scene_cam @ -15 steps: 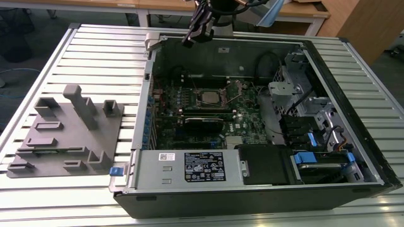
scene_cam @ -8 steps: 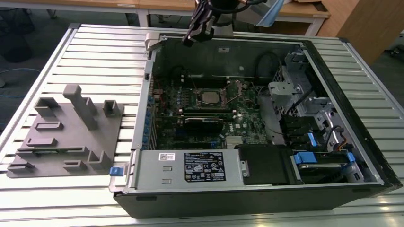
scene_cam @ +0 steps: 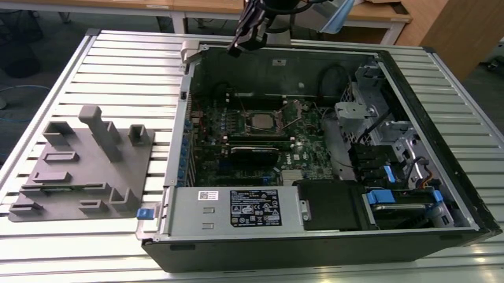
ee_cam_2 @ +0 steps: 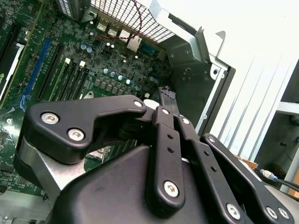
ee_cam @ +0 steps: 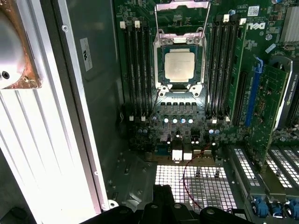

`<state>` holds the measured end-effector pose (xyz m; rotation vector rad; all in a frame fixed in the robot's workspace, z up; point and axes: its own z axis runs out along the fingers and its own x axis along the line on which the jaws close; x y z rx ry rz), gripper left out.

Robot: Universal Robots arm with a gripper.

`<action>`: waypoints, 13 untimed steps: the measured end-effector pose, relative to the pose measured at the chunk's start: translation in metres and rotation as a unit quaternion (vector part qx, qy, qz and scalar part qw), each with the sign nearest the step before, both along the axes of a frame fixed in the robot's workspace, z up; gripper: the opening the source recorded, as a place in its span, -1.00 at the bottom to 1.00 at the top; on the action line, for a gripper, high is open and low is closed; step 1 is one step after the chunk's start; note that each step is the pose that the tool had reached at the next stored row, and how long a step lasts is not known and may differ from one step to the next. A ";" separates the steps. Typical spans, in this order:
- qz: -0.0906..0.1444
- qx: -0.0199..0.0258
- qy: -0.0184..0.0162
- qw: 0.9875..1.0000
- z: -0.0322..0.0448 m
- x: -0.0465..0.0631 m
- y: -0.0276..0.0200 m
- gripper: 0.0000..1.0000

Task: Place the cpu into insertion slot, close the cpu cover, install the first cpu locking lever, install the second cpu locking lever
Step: 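Close the cpu cover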

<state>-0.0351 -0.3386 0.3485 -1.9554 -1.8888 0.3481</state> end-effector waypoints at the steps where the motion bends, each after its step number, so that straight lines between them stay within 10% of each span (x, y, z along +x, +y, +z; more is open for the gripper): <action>1: 0.000 0.000 0.000 1.000 0.0004 0.000 0.0000 -0.79; 13: 0.000 0.000 0.000 1.000 0.0051 0.000 0.0000 -0.79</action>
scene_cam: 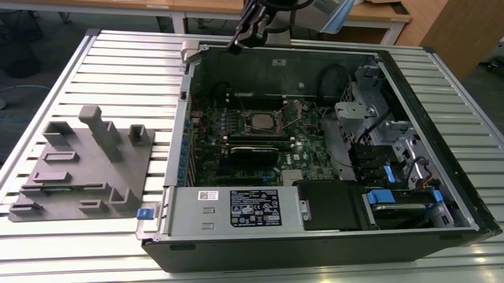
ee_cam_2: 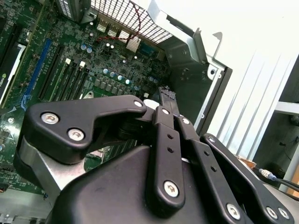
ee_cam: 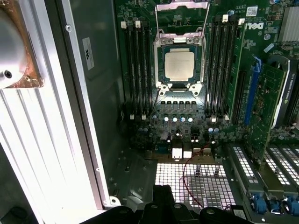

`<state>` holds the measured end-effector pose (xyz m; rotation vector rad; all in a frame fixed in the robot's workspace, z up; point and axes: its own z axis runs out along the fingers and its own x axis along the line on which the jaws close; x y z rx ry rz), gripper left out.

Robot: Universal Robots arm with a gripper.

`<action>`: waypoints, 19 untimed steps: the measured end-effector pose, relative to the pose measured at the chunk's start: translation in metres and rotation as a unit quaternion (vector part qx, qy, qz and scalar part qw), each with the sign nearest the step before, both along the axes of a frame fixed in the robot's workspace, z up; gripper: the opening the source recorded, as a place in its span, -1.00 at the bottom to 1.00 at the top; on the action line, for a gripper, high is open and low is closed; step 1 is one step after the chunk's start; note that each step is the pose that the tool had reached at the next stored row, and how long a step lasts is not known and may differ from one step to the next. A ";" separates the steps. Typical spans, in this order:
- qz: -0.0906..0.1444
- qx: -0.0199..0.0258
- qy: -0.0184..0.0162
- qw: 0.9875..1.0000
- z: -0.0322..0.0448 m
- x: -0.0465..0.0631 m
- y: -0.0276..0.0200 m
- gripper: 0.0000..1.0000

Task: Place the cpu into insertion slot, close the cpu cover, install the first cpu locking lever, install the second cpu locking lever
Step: 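Close the cpu cover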

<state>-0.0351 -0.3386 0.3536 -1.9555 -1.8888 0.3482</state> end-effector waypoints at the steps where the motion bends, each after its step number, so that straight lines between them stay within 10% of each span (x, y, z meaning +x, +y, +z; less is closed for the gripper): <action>1: 0.000 0.000 0.000 1.000 0.0004 0.000 0.0000 -0.79; 19: 0.000 0.000 0.000 1.000 0.0075 0.000 0.0000 -0.79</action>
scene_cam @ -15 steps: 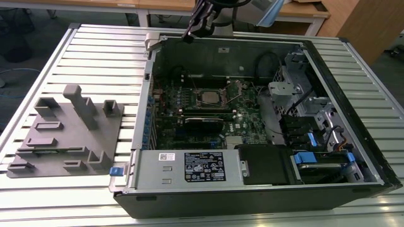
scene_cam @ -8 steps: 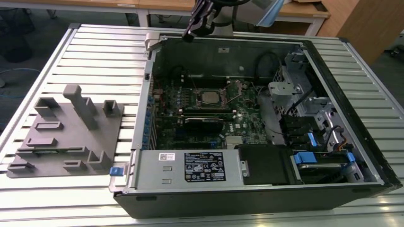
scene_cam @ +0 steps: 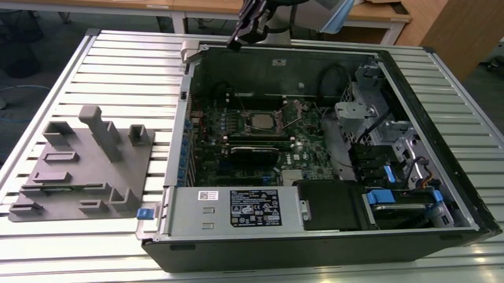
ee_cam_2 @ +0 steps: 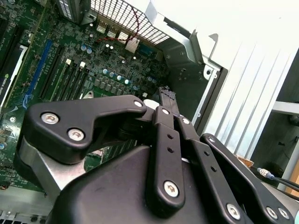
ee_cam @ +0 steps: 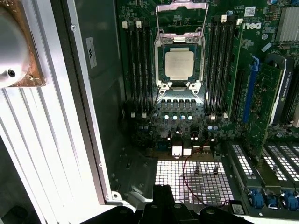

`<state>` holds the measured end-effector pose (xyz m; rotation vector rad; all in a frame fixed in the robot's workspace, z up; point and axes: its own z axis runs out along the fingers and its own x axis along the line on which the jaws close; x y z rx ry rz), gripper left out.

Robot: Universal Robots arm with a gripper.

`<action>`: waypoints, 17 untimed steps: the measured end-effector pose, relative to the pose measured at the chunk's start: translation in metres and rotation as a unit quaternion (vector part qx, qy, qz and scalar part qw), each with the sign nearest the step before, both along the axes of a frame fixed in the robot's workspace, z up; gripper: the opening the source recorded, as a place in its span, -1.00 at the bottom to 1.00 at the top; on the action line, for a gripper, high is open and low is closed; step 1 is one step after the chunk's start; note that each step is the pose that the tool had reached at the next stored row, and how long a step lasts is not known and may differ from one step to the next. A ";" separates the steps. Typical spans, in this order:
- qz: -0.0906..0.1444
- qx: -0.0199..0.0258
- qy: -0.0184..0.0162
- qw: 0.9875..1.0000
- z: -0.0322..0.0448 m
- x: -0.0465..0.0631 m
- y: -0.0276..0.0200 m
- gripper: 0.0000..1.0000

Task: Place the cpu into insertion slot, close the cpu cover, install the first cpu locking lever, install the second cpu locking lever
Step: 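Close the cpu cover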

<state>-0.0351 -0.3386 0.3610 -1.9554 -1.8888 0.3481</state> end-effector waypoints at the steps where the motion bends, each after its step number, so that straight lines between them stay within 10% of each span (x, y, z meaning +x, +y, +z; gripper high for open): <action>1: 0.000 0.000 0.000 1.000 0.0004 0.000 0.0000 -0.79; 17: 0.000 0.000 0.000 1.000 0.0067 0.000 0.0000 -0.79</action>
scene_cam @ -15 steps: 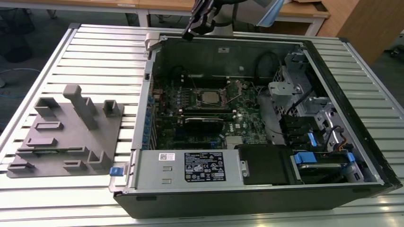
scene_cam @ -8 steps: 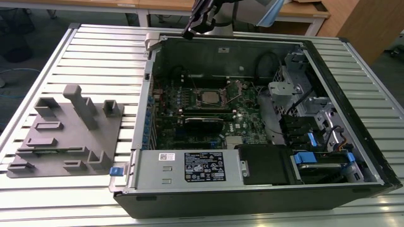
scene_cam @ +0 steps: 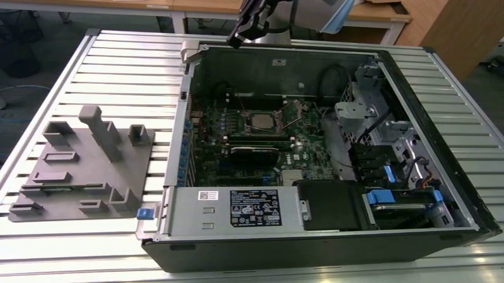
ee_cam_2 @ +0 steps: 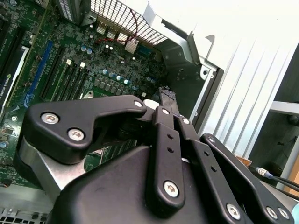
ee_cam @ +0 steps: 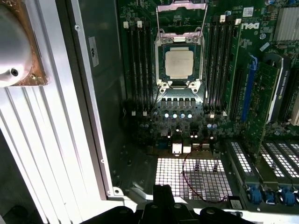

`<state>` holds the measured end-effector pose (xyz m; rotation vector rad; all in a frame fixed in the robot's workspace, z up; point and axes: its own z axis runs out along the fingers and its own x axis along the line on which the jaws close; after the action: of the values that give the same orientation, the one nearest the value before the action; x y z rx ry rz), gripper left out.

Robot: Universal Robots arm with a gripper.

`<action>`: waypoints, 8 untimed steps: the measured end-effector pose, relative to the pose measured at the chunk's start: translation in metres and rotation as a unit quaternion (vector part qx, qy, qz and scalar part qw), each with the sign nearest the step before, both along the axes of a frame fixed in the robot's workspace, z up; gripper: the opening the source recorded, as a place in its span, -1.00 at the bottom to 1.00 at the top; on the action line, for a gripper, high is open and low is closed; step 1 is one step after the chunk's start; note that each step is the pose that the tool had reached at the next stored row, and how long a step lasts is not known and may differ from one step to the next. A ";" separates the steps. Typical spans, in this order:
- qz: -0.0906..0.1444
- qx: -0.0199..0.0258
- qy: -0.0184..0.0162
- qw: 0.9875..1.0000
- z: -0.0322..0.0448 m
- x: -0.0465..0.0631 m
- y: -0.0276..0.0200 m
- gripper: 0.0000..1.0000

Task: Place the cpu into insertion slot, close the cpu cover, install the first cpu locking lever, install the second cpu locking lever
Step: 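Close the cpu cover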

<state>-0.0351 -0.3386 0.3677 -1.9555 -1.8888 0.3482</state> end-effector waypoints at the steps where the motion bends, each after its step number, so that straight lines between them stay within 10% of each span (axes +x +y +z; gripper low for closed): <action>1: 0.000 0.000 0.000 1.000 0.0004 0.000 0.0000 -0.79; 8: 0.000 0.000 0.000 1.000 0.0032 0.000 0.0000 -0.79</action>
<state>-0.0351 -0.3386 0.3708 -1.9555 -1.8888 0.3481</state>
